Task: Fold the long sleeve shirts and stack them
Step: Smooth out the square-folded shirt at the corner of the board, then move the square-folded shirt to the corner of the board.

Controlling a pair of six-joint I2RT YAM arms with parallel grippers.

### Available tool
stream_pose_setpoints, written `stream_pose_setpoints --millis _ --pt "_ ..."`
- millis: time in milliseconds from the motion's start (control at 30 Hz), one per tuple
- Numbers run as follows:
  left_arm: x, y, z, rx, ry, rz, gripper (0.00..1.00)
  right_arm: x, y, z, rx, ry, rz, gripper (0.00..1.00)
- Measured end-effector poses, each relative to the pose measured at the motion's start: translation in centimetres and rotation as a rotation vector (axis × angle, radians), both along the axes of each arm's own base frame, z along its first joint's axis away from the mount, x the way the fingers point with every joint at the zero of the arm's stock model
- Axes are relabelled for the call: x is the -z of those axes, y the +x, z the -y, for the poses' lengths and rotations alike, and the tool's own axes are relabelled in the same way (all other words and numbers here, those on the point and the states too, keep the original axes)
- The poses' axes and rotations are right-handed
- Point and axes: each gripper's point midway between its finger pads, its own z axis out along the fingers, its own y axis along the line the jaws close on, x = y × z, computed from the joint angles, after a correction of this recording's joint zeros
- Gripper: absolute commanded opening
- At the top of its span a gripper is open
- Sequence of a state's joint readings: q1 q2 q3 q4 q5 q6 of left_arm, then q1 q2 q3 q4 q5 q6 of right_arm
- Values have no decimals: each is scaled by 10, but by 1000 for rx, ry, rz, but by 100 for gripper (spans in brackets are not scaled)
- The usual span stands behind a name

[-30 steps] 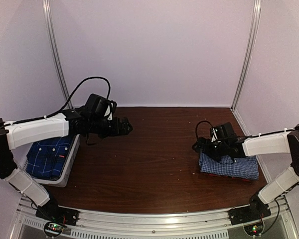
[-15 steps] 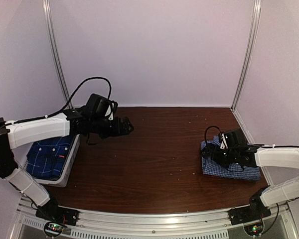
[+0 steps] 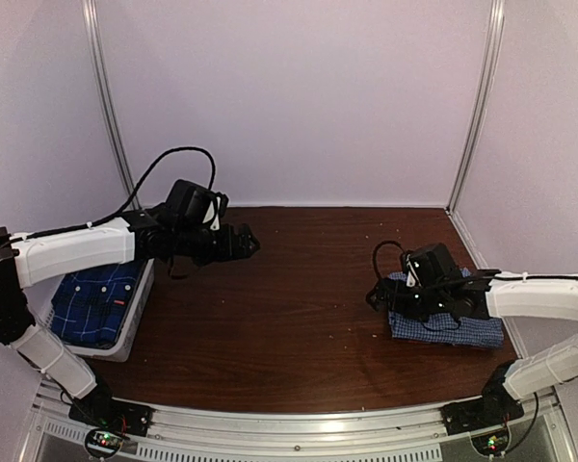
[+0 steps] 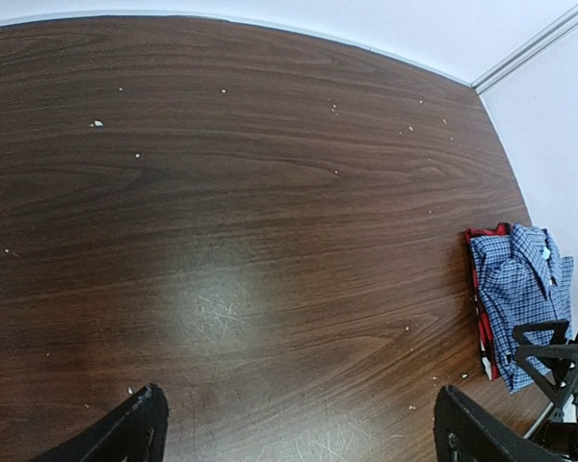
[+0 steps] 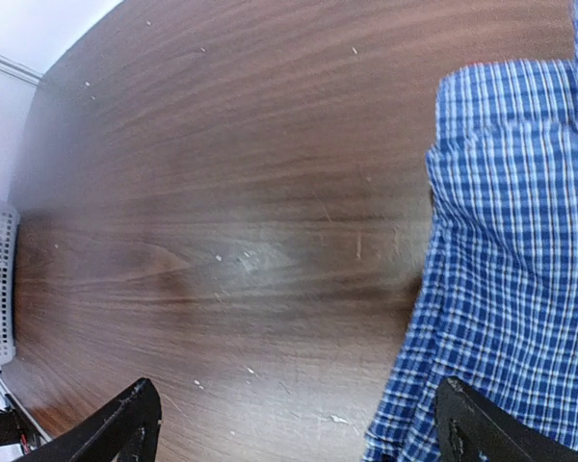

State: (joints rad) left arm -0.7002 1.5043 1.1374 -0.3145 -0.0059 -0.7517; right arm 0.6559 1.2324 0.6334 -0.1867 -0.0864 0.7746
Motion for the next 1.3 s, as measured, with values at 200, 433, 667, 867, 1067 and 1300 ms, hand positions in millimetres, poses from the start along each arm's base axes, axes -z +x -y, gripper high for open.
stream_pose_setpoints --millis 200,433,667,867,1067,1300 --pt "0 0 0 -1 -3 -2 97 41 -36 4 -7 -45 -91 100" --pt "0 -2 2 8 -12 -10 98 51 -52 -10 -50 -66 -110 100" --pt "0 -2 3 11 -17 -13 98 20 -37 -26 -77 -67 -70 100" --pt "-1 -2 4 13 -23 -11 98 -7 21 -43 -84 -95 -2 100" --pt "-1 -2 4 13 -23 -10 98 -1 96 -41 -59 -134 9 100" --pt "-1 -2 4 13 -22 -10 98 40 123 -26 -43 -187 -64 100"
